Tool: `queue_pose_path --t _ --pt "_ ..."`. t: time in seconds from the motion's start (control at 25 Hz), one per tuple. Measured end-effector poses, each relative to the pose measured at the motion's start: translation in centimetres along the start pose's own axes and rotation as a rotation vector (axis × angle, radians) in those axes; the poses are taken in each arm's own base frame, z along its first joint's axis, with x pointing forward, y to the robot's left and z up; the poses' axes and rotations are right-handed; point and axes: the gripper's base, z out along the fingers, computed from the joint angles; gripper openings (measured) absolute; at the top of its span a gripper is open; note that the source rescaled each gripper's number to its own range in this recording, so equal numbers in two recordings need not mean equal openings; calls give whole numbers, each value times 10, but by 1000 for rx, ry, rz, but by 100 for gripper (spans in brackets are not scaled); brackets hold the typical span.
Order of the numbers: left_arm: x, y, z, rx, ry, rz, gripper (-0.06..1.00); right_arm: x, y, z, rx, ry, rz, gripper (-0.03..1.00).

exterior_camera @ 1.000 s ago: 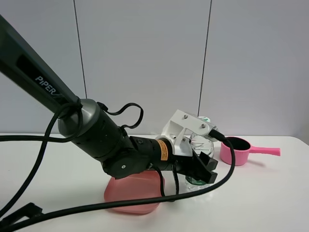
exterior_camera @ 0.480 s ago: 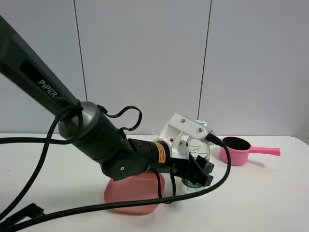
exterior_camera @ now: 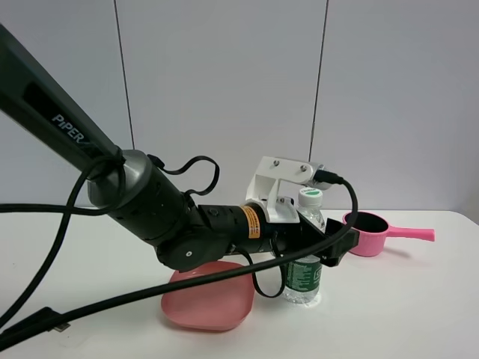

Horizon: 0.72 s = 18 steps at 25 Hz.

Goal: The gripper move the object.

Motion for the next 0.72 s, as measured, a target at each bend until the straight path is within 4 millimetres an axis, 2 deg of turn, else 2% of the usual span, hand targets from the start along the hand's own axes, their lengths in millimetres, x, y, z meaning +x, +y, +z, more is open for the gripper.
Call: queue_pose_path --t 0.16,0.32,0.56,0.72 --pt "-33 -7 -7 9 -67 20 100 0 0 0 0 0 0 100" --pt "-79 -15 -23 -20 -91 51 100 0 0 0 0 0 0 100" --pt "-139 -18 -62 -146 -28 83 100 0 0 0 0 0 0 100" --pt "-169 -5 -95 -267 24 71 100 0 0 0 0 0 0 100"
